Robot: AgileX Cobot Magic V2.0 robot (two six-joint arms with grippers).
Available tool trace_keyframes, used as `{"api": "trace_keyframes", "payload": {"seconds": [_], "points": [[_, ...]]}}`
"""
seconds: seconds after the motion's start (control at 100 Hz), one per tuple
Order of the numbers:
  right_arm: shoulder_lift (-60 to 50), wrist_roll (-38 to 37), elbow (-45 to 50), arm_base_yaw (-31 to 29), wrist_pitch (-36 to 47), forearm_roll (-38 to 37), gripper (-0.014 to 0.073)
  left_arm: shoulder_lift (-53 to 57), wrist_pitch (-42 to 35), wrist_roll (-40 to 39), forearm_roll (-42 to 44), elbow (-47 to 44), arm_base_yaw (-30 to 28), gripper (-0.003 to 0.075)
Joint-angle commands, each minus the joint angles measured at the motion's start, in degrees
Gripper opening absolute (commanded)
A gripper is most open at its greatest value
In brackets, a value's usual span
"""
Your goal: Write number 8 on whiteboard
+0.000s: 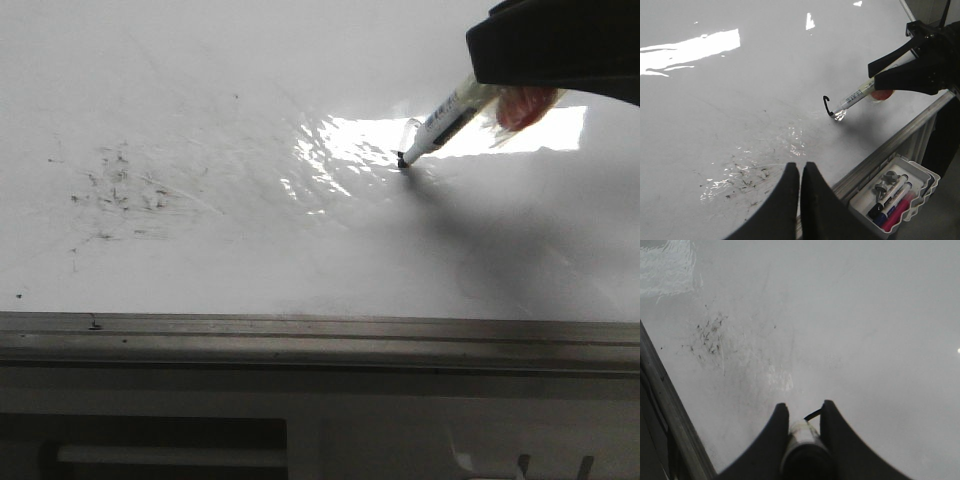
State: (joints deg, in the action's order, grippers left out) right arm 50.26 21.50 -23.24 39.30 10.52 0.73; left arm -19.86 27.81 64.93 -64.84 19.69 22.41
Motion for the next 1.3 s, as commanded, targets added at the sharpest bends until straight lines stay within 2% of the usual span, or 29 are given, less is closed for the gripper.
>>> {"api": "trace_keyframes", "payload": {"seconds": [0.0, 0.26, 0.48, 0.76, 0.91, 1.13, 1.29], "points": [[-0.6, 0.9, -1.4, -0.7, -1.6, 0.4, -0.0043, -0.4, -1.5, -0.4, -2.1, 1.4, -0.1, -0.002], [-6.8, 0.9, -1.4, -6.2, -10.5, 0.4, -0.0043, -0.4, -1.5, -0.4, -2.1, 1.4, -0.1, -0.002], [-8.7, 0.9, -1.3, -4.6, -15.4, 0.7, -0.0043, -0.4, -1.5, -0.4, -2.1, 1.4, -0.1, -0.002], [-3.7, 0.9, -0.7, 1.8, -9.5, 1.7, -0.0043, -0.4, -1.5, -0.4, -2.1, 1.4, -0.1, -0.002], [-2.0, 0.9, -3.1, 0.8, -7.2, 1.5, -0.0043, -0.4, -1.1, -0.4, -2.1, 1.4, -0.1, -0.002], [-1.9, 1.0, -6.2, -4.3, -7.6, 0.5, -0.0043, -0.4, -0.1, -0.4, -2.1, 1.4, -0.1, -0.002], [-1.9, 1.0, -7.9, -4.9, -7.0, 0.0, -0.0043, -0.4, -0.1, -0.4, -2.1, 1.4, -0.1, -0.002]]}}
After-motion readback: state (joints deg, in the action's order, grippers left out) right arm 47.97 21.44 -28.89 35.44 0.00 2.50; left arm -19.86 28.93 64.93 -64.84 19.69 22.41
